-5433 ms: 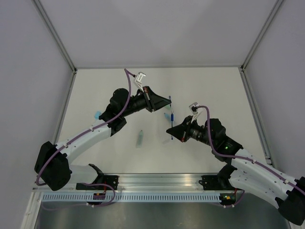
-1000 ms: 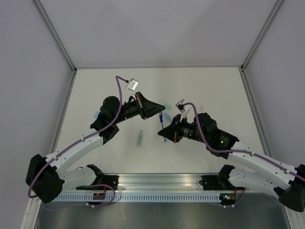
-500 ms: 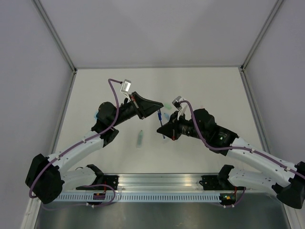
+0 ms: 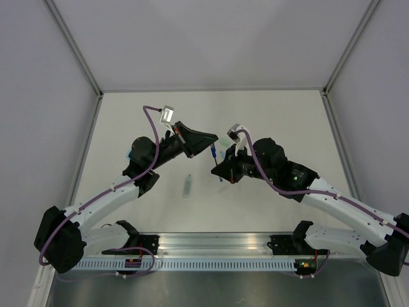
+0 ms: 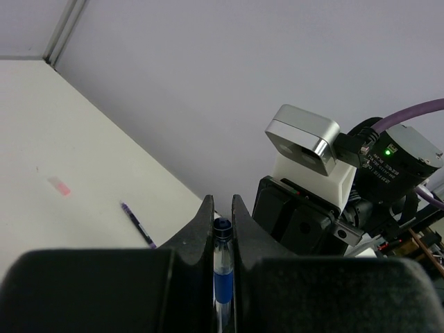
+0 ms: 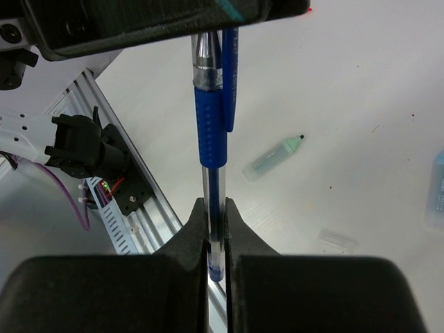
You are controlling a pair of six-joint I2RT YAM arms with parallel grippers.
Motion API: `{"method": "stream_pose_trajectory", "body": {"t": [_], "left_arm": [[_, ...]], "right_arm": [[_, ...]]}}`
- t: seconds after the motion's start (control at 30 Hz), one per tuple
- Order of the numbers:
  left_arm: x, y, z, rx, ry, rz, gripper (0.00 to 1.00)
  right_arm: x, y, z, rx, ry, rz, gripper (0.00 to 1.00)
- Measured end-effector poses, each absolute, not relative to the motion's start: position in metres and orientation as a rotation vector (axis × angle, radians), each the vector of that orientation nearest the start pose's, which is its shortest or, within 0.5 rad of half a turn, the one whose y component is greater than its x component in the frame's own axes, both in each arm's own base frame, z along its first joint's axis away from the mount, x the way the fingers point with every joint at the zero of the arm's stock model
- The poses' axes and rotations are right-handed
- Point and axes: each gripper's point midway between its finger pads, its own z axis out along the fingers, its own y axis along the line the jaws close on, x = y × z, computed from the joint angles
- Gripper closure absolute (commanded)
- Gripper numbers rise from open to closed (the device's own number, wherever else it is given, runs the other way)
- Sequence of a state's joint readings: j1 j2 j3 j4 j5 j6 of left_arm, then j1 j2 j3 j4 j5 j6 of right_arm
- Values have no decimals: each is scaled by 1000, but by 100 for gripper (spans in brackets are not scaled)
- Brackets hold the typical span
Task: Insert the pens into the pen caps
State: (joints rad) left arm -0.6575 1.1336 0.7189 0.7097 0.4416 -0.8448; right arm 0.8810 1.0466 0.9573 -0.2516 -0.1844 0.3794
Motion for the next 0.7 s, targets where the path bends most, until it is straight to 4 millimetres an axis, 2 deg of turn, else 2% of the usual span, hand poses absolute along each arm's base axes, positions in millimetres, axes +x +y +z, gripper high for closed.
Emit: {"method": "stream_pose_trajectory", "body": {"t": [0.33, 0.43, 0.47, 0.5, 0.57, 0.63, 0.7], "left_arm": [[240, -313, 348, 272, 1489, -1507, 98], [244, -318, 345, 269, 1517, -1506, 98], [246, -319, 345, 268, 1527, -1505, 98], [246, -321, 344, 271, 1542, -1507, 98], [237, -330, 331, 302, 1616, -1528, 98], [232, -339, 315, 317, 1706, -1539, 98], [237, -344, 312, 320, 1763, -1527, 98]], "right_arm": [[193, 303, 261, -595, 1929, 1033, 99], [194, 301, 260, -570, 1936, 1037, 82], [195, 300, 260, -557, 1939, 1038, 71], [197, 299, 261, -537, 1939, 1038, 66], [210, 297, 277, -474, 1873, 1038, 55], [216, 292, 294, -426, 1809, 1043, 49], [213, 283, 295, -399, 1787, 1044, 42]]}}
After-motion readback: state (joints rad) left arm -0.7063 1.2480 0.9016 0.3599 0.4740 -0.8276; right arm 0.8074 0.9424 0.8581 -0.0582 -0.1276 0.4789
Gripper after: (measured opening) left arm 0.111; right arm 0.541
